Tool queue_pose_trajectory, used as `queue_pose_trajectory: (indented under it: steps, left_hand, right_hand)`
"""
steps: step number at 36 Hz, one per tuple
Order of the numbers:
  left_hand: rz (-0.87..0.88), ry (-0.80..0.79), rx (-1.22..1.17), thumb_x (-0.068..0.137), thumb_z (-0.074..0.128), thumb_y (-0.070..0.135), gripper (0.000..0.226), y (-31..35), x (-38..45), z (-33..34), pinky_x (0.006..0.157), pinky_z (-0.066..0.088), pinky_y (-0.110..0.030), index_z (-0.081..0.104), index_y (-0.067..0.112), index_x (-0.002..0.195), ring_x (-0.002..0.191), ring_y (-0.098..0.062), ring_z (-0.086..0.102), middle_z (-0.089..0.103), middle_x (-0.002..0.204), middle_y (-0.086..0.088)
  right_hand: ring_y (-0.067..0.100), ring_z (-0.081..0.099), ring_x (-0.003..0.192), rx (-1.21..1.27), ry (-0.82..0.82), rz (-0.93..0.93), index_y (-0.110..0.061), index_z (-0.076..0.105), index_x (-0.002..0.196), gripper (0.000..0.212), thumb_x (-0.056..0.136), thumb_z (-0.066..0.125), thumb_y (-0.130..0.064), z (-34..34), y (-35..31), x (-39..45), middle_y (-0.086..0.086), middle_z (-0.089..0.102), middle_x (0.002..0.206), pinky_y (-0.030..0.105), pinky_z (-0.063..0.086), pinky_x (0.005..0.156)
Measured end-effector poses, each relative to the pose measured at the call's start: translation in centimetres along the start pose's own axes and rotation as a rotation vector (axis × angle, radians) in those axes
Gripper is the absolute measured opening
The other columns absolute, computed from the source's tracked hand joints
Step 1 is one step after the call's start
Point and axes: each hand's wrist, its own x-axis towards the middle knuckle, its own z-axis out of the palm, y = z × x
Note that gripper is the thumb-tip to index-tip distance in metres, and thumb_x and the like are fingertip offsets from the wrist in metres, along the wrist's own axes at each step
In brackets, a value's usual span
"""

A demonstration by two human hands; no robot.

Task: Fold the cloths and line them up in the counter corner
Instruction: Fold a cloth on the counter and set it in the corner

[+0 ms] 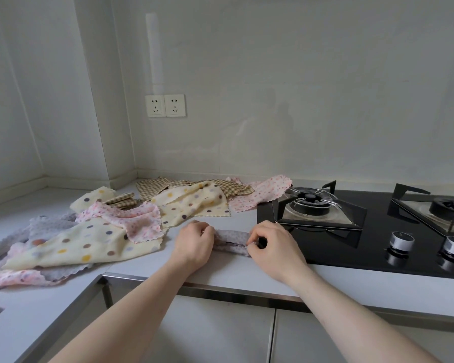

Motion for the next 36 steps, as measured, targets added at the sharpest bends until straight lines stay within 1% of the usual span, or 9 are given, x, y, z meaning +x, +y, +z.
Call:
queue_pose_trajectory:
  steps: [3,5,10,14,20,24,27,32,36]
  left_hand:
    - [-0.021,0.001,0.058,0.09,0.041,0.059,0.052,0.3,-0.2,0.0,0.084,0.051,-0.04,0.065,0.018,0.07,0.085,-0.019,0.059,0.063,0.088,0.003]
    - [-0.014,0.015,0.141,0.086,0.053,0.07,0.047,0.4,-0.2,0.0,0.082,0.05,-0.035,0.064,0.026,0.075,0.088,-0.016,0.059,0.062,0.091,0.009]
    - [-0.029,0.006,0.196,0.078,0.066,0.061,0.033,0.3,-0.1,0.0,0.088,0.05,-0.036,0.059,0.031,0.09,0.099,-0.016,0.057,0.06,0.096,0.012]
    - [-0.029,-0.013,0.229,0.083,0.061,0.051,0.042,0.1,0.1,0.1,0.099,0.043,-0.037,0.058,0.03,0.118,0.117,-0.02,0.054,0.061,0.116,0.007]
    - [-0.052,-0.032,0.307,0.086,0.052,0.054,0.055,-0.1,0.3,0.1,0.107,0.038,-0.039,0.06,0.028,0.134,0.132,-0.024,0.045,0.053,0.142,0.001]
    - [-0.044,-0.047,0.267,0.084,0.056,0.051,0.042,0.1,0.4,-0.2,0.096,0.044,-0.038,0.061,0.027,0.119,0.119,-0.023,0.051,0.061,0.124,0.001]
    - [-0.043,-0.043,0.152,0.087,0.061,0.042,0.024,-0.1,0.2,-0.4,0.081,0.046,-0.033,0.059,0.029,0.108,0.102,-0.018,0.058,0.064,0.108,0.004]
    - [-0.04,-0.053,-0.144,0.088,0.069,0.032,0.011,-0.6,-0.7,-0.2,0.083,0.056,-0.035,0.059,0.027,0.093,0.091,-0.013,0.068,0.07,0.094,0.008]
    - [0.02,-0.034,-0.198,0.091,0.07,0.031,0.011,-0.3,-0.1,-0.7,0.074,0.054,-0.03,0.061,0.024,0.093,0.079,-0.015,0.065,0.069,0.086,0.004]
  right_hand:
    - [0.008,0.055,0.093,-0.011,-0.001,0.011,-0.023,0.061,0.067,0.022,0.086,0.059,-0.033,0.0,-0.1,0.0,-0.014,0.064,0.092,0.032,0.045,0.081]
    - [0.009,0.055,0.093,-0.02,-0.003,0.021,-0.02,0.06,0.065,0.028,0.088,0.06,-0.037,0.0,0.1,0.1,-0.014,0.065,0.092,0.032,0.044,0.083]
    - [0.007,0.053,0.091,-0.041,0.006,0.068,-0.019,0.061,0.064,0.037,0.09,0.062,-0.045,0.2,0.3,0.4,-0.013,0.064,0.084,0.031,0.037,0.079]
    - [0.006,0.049,0.09,-0.083,0.001,0.072,-0.023,0.057,0.065,0.038,0.087,0.065,-0.053,-0.1,-0.3,0.3,-0.013,0.061,0.078,0.03,0.035,0.081]
    - [0.02,0.05,0.1,-0.111,-0.063,0.168,-0.033,0.05,0.096,0.032,0.085,0.061,-0.06,-0.8,-1.7,-0.2,-0.011,0.055,0.101,0.033,0.04,0.082]
    - [0.015,0.046,0.121,-0.17,-0.097,0.118,-0.031,0.054,0.125,0.04,0.093,0.052,-0.056,-1.0,-2.0,-0.3,-0.015,0.057,0.121,0.034,0.036,0.1]
    - [0.015,0.046,0.12,-0.213,-0.122,0.079,-0.031,0.062,0.113,0.037,0.093,0.046,-0.058,-0.7,-1.8,-0.2,-0.016,0.06,0.117,0.035,0.036,0.1]
    - [0.011,0.039,0.099,-0.162,-0.131,0.073,-0.03,0.054,0.102,0.024,0.094,0.053,-0.053,-1.2,-1.5,-0.9,-0.015,0.047,0.1,0.031,0.035,0.09]
    - [0.016,0.049,0.097,-0.024,-0.094,0.107,-0.036,0.05,0.099,0.022,0.089,0.059,-0.052,-1.2,-0.7,-0.2,-0.012,0.056,0.105,0.031,0.041,0.08]
